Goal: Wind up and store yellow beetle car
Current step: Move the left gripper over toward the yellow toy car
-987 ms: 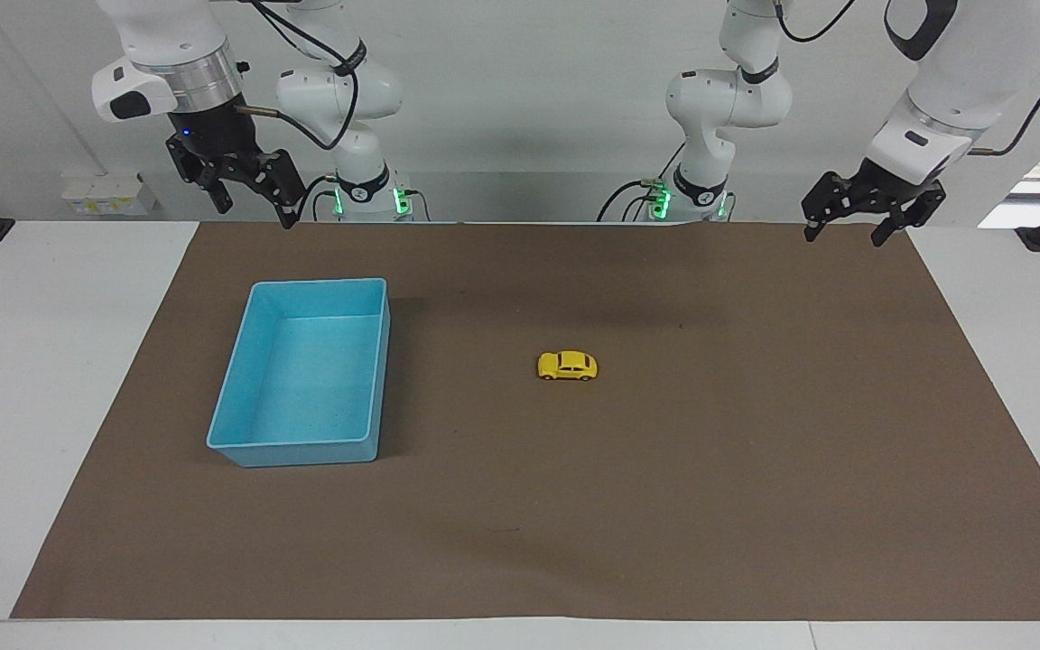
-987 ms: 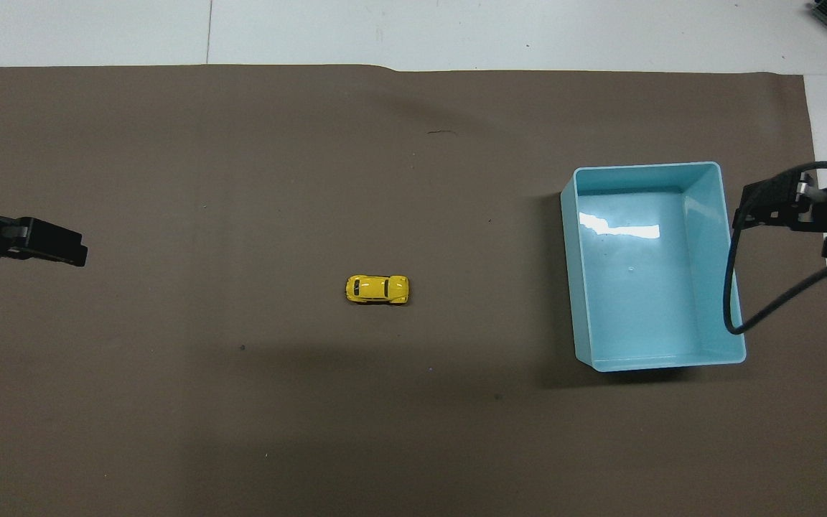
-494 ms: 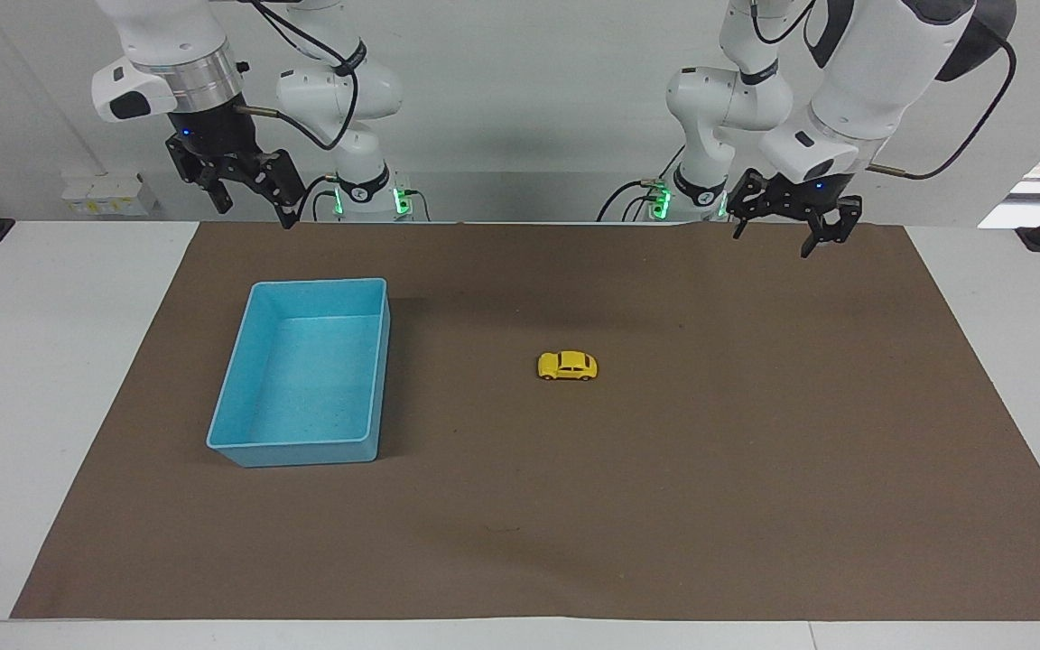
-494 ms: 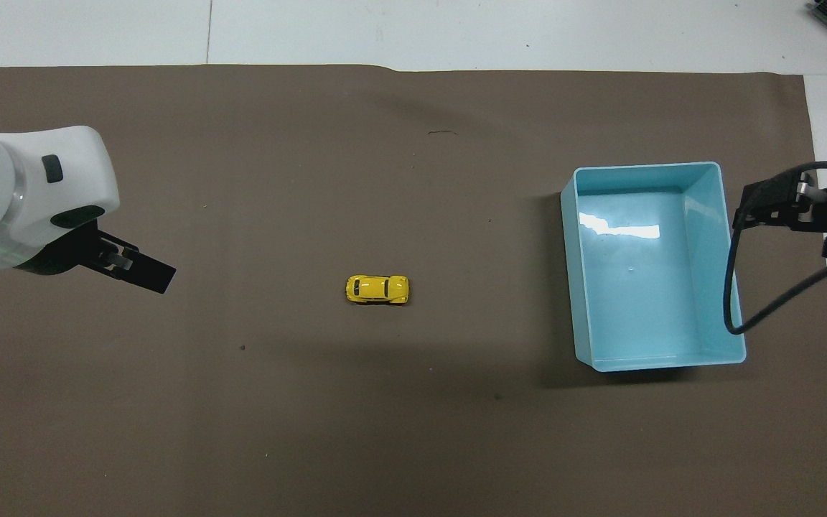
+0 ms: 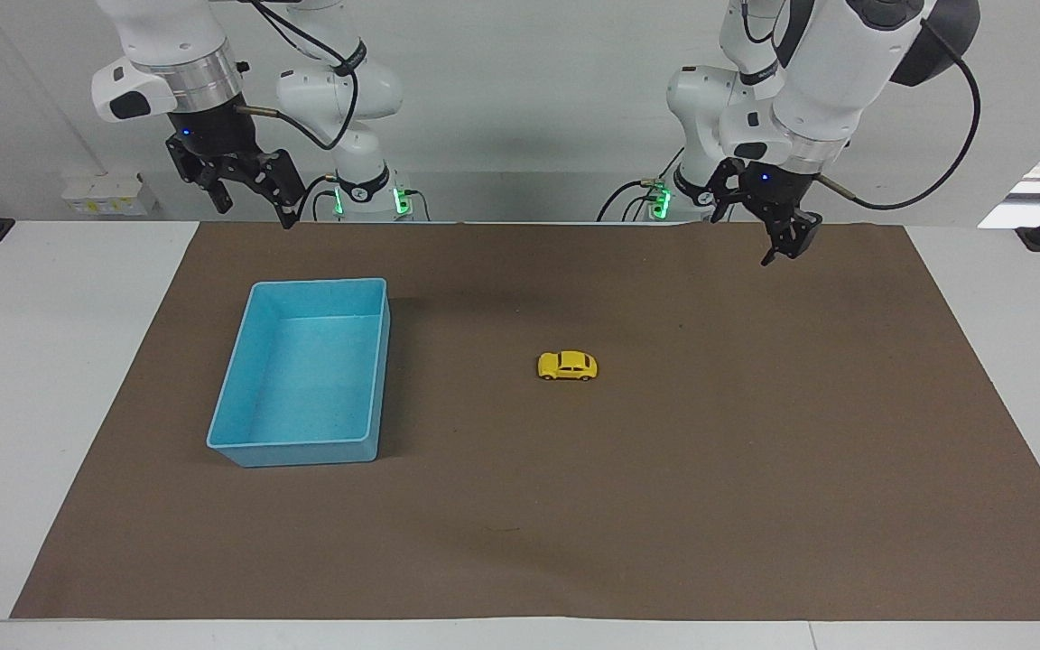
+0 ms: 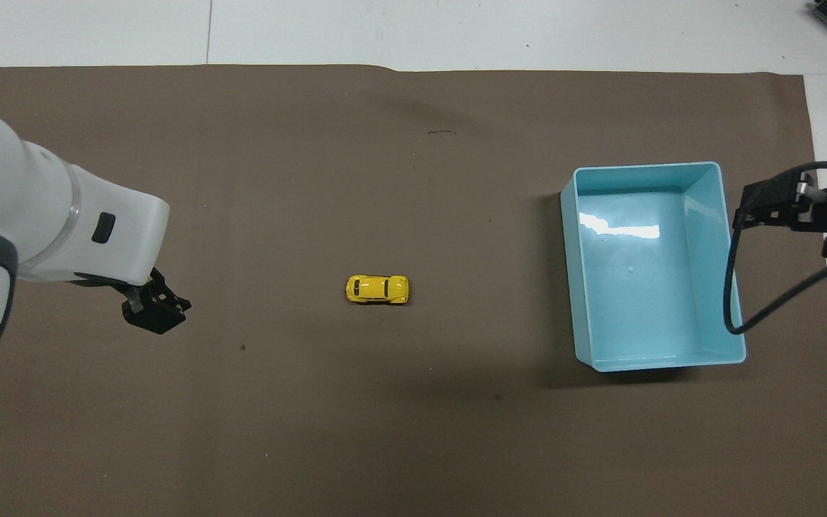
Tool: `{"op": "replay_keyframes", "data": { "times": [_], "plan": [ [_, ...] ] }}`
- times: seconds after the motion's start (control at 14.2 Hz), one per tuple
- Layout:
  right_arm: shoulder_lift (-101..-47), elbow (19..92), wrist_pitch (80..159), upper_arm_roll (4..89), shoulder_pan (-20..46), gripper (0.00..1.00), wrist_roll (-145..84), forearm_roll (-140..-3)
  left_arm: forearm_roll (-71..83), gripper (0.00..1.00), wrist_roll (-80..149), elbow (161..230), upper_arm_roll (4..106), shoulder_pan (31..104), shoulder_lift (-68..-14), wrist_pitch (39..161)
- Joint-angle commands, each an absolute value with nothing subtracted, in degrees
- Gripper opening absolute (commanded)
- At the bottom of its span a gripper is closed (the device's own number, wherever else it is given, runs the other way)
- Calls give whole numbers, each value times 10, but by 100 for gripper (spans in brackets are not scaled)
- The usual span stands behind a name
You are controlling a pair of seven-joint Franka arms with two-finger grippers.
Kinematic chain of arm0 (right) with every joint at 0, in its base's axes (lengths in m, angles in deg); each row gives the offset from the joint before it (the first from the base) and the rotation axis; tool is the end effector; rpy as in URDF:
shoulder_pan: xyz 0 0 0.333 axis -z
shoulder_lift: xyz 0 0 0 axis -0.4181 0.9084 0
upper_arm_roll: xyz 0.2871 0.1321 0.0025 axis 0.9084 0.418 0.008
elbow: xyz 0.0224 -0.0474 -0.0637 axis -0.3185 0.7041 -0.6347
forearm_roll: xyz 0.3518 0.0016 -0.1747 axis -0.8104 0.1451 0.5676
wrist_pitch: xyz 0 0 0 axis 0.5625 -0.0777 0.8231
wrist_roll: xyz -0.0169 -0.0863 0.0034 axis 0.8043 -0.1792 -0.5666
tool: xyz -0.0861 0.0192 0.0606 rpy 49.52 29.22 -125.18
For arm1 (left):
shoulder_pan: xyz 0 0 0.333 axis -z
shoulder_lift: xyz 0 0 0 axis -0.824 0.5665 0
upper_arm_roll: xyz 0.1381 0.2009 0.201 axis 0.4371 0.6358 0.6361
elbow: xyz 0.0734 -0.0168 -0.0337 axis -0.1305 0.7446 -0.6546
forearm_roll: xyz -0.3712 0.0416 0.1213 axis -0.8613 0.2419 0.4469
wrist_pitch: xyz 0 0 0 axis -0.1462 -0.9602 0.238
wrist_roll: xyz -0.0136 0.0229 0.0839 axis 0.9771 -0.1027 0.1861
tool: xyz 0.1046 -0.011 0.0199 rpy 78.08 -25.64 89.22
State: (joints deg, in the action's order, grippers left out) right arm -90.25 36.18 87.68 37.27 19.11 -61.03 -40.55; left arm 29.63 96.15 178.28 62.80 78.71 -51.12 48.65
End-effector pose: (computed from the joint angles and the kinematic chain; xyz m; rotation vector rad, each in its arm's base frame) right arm 0.5419 0.0320 0.6733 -3.0954 0.5067 -0.0649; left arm 0.5157 -0.1758 0.6113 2.6079 -1.6545 -0.0941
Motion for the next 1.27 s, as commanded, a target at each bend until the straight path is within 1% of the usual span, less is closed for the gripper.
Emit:
{"op": "replay_keyframes", "data": {
  "times": [0.0, 0.35, 0.49, 0.63, 0.78, 0.92, 1.13, 1.2],
  "plan": [
    [-912, 370, 875, 371, 197, 100, -596, -422, 281, 100, 1080, 1803, 638, 797, -515, 510],
    [-912, 370, 874, 371, 199, 100, -596, -422, 261, 100, 1186, 1892, 637, 798, -514, 627],
    [-912, 370, 874, 371, 199, 100, -596, -422, 258, 100, 1183, 1919, 638, 819, -495, 681],
    [-912, 370, 874, 370, 199, 100, -596, -422, 258, 100, 1184, 1925, 638, 826, -459, 719],
    [-912, 370, 874, 371, 199, 100, -596, -422, 258, 100, 1173, 1934, 638, 854, -432, 761],
    [-912, 370, 874, 371, 199, 100, -596, -422, 258, 100, 1150, 1943, 638, 871, -414, 812],
    [-912, 370, 874, 371, 199, 100, -596, -422, 258, 100, 1110, 1945, 638, 914, -384, 856],
    [-912, 370, 874, 371, 199, 100, -596, -421, 258, 100, 1097, 1946, 638, 918, -375, 871]
  ]
}}
